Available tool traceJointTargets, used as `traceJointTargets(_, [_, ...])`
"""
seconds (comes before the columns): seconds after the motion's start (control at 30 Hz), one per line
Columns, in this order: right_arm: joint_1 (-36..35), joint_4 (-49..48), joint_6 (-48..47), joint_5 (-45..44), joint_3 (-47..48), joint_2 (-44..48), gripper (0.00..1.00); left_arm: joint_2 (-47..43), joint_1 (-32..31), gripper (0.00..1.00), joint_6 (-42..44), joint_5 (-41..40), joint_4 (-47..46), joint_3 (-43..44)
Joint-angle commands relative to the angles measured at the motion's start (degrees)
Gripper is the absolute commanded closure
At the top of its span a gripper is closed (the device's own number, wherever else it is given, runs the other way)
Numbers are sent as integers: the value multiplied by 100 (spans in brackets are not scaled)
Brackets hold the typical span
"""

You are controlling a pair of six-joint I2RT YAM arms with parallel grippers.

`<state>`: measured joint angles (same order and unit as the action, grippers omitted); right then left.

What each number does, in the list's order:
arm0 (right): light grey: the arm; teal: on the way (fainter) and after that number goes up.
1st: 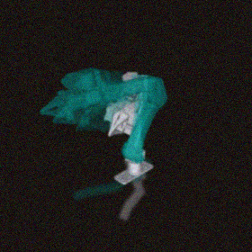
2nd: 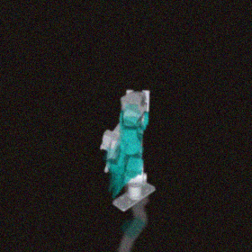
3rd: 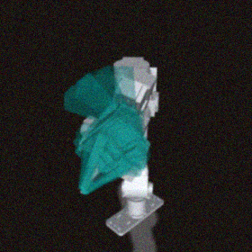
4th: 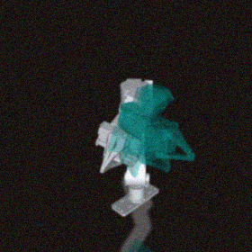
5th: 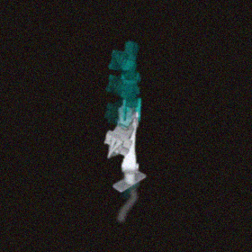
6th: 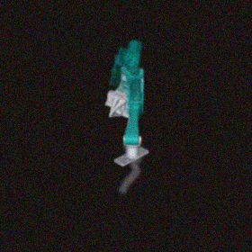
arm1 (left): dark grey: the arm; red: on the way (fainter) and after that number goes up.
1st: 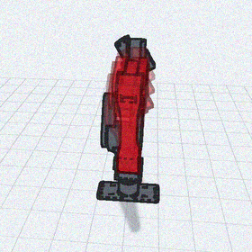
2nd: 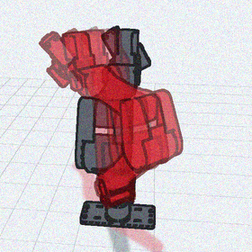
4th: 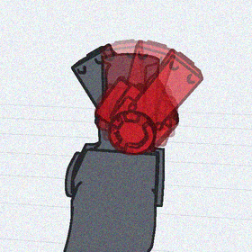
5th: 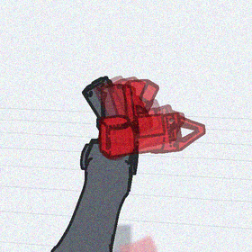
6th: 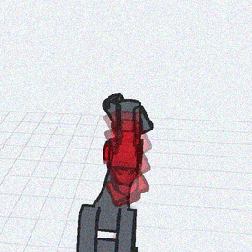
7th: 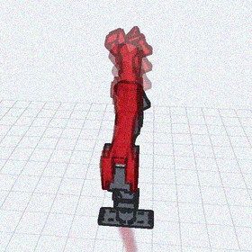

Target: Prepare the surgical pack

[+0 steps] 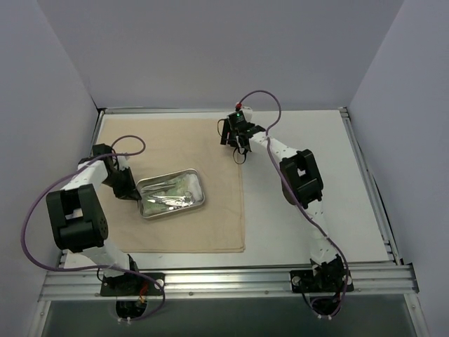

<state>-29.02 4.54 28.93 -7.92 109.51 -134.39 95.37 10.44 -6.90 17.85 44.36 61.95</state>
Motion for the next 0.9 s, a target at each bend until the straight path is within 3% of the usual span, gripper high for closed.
traceJointTargets(0.0, [115, 276, 104, -254, -79, -175, 33, -186, 354, 98, 39, 289, -68, 10])
traceJointTargets(0.23, [142, 381, 183, 141, 113, -571, 34, -142, 362, 96, 74, 457, -94, -34])
traceJointTargets(0.3, [133, 408, 192, 299, 132, -659, 37, -124, 354, 90, 92, 483, -59, -26])
traceJointTargets(0.33, [133, 390, 192, 344, 132, -668, 41, -115, 362, 82, 92, 457, -50, 1])
traceJointTargets(0.37, [133, 355, 210, 396, 97, -685, 46, -115, 363, 79, 101, 439, -33, 18])
traceJointTargets(0.4, [133, 320, 245, 475, 62, -677, 62, -133, 363, 74, 109, 404, 28, 36])
traceJointTargets(0.43, [133, 207, 271, 598, 18, -668, 70, -142, 371, 66, 127, 352, 46, 71])
traceJointTargets(0.5, [133, 92, 324, 704, -79, -624, 86, -212, 380, 60, 153, 299, 125, 106])
traceJointTargets(0.6, [186, -119, 464, 731, -307, -493, 100, -326, 450, 49, 197, 219, 292, 238])
traceJointTargets(0.77, [352, -786, 658, 433, -1194, 349, 100, -589, 565, 44, 390, 359, 688, 475])
traceJointTargets(0.87, [703, -1331, 816, 353, -2212, 1044, 100, -931, 574, 40, 540, 491, 951, 633])
